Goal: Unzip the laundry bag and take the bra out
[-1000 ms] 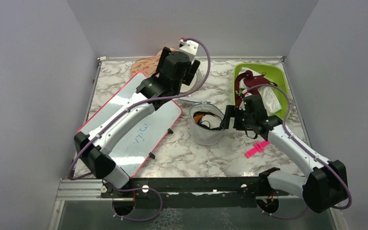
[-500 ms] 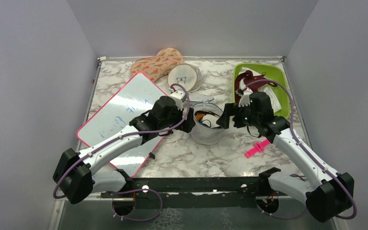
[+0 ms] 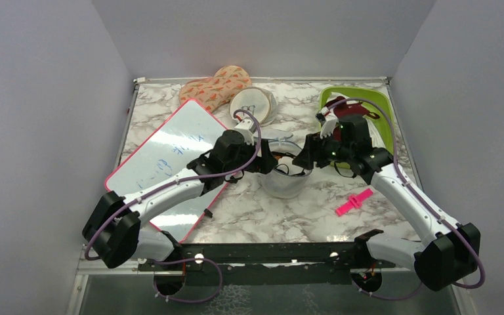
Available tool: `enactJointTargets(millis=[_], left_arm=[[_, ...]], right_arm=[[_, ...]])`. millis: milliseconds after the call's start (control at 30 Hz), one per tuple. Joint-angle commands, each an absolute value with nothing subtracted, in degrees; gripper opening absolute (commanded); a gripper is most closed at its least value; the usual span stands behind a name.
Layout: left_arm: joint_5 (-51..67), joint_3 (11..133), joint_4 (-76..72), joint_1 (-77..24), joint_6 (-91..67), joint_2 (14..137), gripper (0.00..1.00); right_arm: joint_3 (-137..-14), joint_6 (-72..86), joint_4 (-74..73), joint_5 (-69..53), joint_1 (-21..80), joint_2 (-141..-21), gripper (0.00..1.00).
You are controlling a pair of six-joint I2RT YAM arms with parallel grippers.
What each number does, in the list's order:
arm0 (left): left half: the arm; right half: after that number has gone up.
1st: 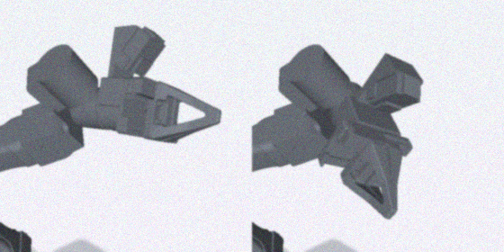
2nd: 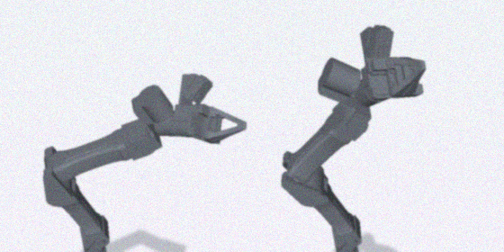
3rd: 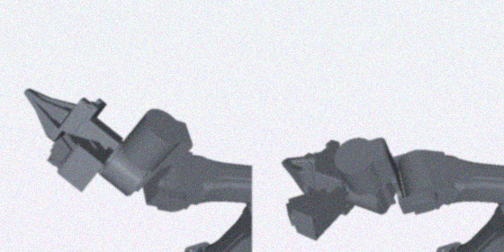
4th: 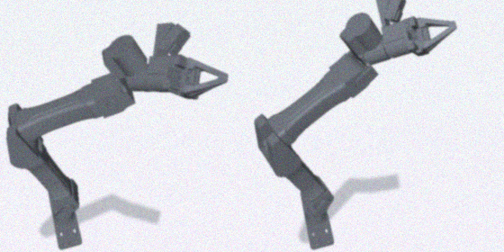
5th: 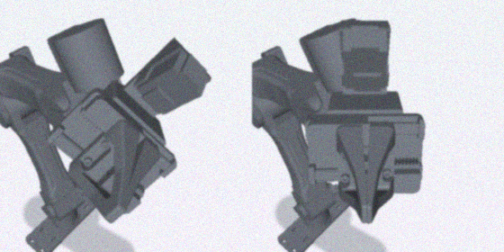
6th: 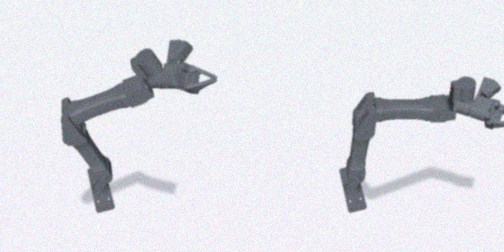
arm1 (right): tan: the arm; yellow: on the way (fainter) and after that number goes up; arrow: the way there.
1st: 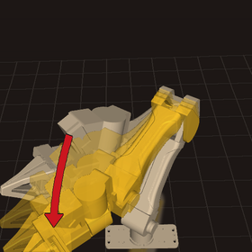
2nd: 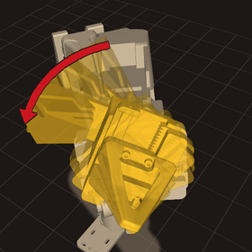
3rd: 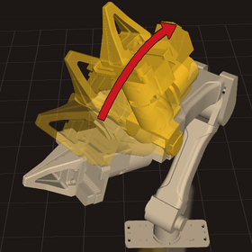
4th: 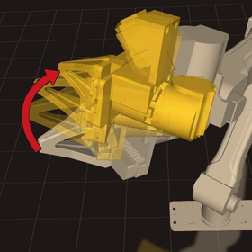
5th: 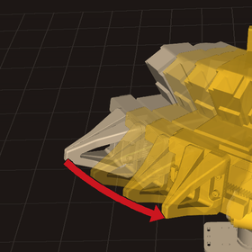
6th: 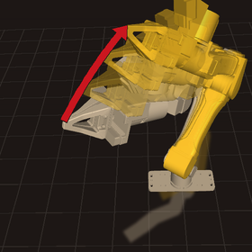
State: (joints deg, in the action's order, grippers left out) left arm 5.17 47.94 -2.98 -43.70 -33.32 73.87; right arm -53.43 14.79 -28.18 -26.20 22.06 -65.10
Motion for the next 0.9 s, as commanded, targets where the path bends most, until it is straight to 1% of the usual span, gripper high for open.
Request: enactJointTargets(millis=[0,67,100,167,267,333,433,500,567,633,733,867], left_arm=[[8.2,49.6,-5.9,-43.8,-34.9,77.4,0.65],[9.0,48.6,-6.8,-43.7,-35.5,77.3,0.53],[9.2,47.6,-7.4,-43.8,-35.9,77.1,0.47],[10.0,45.6,-8.5,-43.7,-36.9,76.4,0.41],[11.2,43.0,-9.9,-43.7,-38.8,75.7,0.37],[12.4,41.6,-11.4,-43.7,-40.0,75.7,0.37],[14.1,40.3,-12.6,-43.7,-41.1,76.0,0.50],[14.5,39.9,-12.7,-43.8,-41.1,75.8,0.53],[14.6,39.6,-12.7,-43.9,-40.8,75.7,0.53],[14.7,39.5,-12.5,-43.9,-40.6,76.0,0.45],[15.4,39.4,-12.5,-43.9,-40.2,76.6,0.31],[16.1,38.6,-13.0,-43.9,-40.5,77.0,0.06]], right_arm=[[-51.3,15.0,-25.8,-33.1,22.5,-65.4,0.52],[-50.3,15.5,-25.7,-34.9,22.9,-65.9,0.41],[-49.6,15.9,-25.6,-35.4,23.3,-66.1,0.38],[-47.4,17.2,-24.4,-36.1,24.4,-65.8,0.38],[-42.8,20.1,-21.6,-36.9,26.3,-64.7,0.37],[-39.9,21.8,-19.5,-37.0,27.6,-64.0,0.37],[-37.2,23.3,-17.5,-36.8,29.0,-63.7,0.36],[-36.9,23.6,-17.5,-36.6,29.5,-63.9,0.35],[-37.1,23.6,-17.6,-36.3,29.8,-63.7,0.35],[-37.9,23.1,-18.1,-35.8,29.9,-63.5,0.35],[-41.0,20.9,-20.0,-33.4,29.9,-63.5,0.36],[-46.9,16.8,-22.9,-28.1,29.9,-64.7,0.44]])
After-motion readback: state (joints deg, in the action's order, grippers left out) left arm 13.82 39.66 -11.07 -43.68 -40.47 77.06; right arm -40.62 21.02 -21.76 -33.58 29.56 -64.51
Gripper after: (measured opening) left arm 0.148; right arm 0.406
